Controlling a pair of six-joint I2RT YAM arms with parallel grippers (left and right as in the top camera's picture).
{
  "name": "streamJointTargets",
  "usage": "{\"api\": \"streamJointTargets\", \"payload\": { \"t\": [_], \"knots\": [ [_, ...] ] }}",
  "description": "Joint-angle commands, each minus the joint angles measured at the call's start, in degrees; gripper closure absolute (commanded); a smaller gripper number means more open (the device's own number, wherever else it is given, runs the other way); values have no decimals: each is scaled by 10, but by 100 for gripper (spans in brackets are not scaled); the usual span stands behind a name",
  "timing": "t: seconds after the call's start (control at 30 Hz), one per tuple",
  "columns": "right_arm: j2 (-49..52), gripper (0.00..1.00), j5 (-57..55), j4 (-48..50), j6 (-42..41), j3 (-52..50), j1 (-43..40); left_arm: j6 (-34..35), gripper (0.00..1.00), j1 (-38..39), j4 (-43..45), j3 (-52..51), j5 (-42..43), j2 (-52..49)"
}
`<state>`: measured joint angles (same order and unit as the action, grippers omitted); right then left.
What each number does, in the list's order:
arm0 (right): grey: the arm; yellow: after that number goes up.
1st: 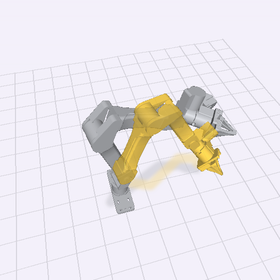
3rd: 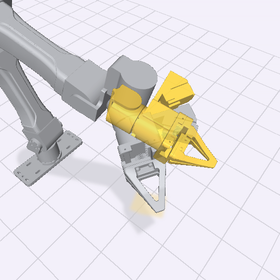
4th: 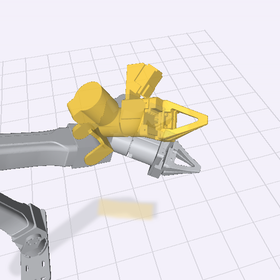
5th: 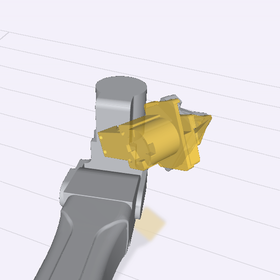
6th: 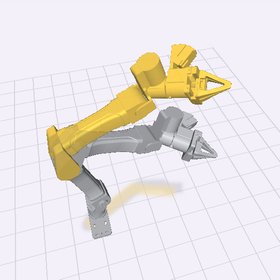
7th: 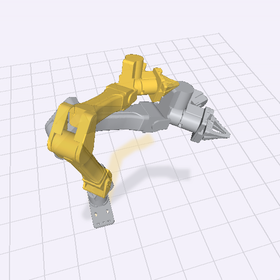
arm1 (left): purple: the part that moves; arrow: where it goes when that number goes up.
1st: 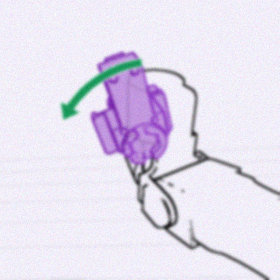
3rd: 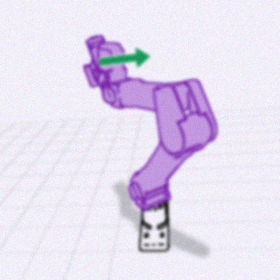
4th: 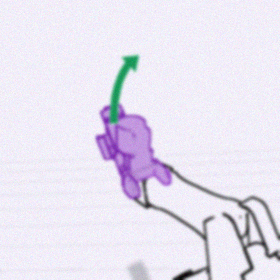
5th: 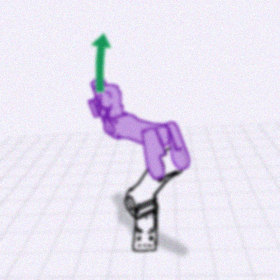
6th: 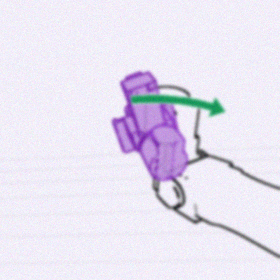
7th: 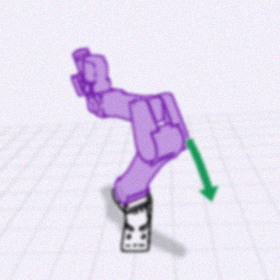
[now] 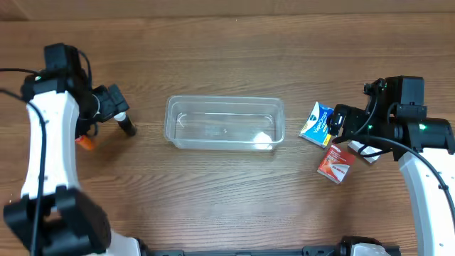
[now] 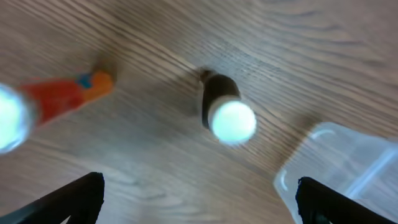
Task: Pack container
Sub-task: 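Move the left gripper to the black white-capped bottle and grasp it, then carry the black bottle into the container's left end and release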
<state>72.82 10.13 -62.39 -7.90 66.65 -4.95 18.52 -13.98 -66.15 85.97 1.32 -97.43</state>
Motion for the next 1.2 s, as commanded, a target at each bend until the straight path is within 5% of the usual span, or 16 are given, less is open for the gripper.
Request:
{"api": "streamJointTargets", "payload": {
  "t": [0.0, 0.83, 1.17],
  "knots": [
    [-3, 0, 5, 3, -3, 19, -3, 8, 3, -1, 18, 9, 0, -50],
    [-3, 0, 5, 3, -3, 19, -3, 8, 56, 43, 67, 9, -33, -120],
    [-3, 0, 5, 3, -3, 19, -3, 8, 66, 43, 60, 9, -33, -120]
  ]
}}
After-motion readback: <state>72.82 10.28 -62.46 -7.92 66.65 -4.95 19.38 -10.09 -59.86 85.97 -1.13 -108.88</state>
